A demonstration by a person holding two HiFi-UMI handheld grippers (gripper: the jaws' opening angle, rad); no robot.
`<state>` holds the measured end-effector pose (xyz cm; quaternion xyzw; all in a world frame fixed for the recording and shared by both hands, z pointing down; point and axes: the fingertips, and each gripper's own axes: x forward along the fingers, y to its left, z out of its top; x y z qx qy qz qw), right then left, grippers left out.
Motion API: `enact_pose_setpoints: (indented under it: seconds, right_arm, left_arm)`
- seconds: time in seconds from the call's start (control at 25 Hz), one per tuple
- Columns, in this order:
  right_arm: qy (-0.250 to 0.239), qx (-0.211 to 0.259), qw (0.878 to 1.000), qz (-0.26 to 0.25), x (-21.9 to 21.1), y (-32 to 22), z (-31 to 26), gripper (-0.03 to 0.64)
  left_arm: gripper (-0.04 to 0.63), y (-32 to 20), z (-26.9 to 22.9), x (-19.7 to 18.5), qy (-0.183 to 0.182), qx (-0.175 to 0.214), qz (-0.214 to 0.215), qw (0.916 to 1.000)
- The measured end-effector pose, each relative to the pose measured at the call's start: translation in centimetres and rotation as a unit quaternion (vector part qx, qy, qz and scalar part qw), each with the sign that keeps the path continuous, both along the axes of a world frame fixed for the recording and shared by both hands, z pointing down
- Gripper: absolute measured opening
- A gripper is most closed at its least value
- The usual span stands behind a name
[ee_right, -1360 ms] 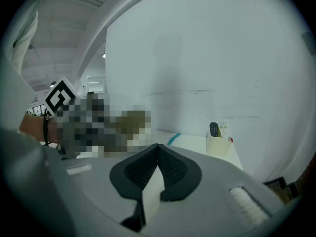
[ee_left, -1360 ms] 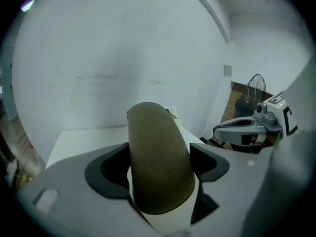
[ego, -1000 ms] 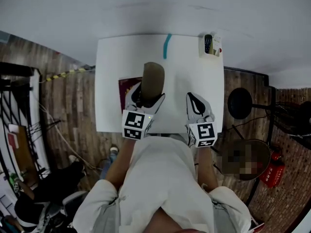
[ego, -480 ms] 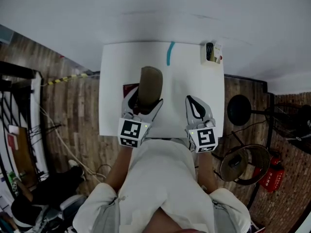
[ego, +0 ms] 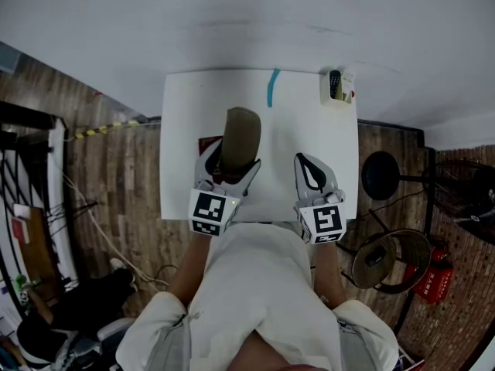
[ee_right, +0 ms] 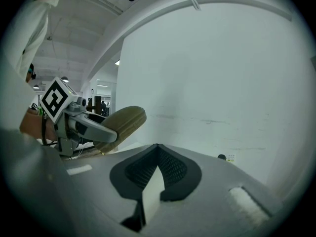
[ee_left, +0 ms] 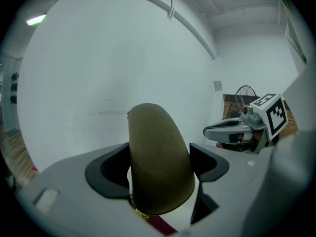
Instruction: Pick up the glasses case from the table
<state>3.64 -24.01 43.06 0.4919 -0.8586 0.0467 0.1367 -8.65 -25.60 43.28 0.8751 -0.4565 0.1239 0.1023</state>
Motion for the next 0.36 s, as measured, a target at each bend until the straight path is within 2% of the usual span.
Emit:
enact_pose_setpoints:
  seconds: [0.36]
  right_arm:
    - [0.003,-0.001,1.0,0.003,-0.83,-0.14,0.1,0.004]
  left_arm:
    - [0.394,-0.2,0.27,-0.61,0.003,-0.002,0.006,1.0]
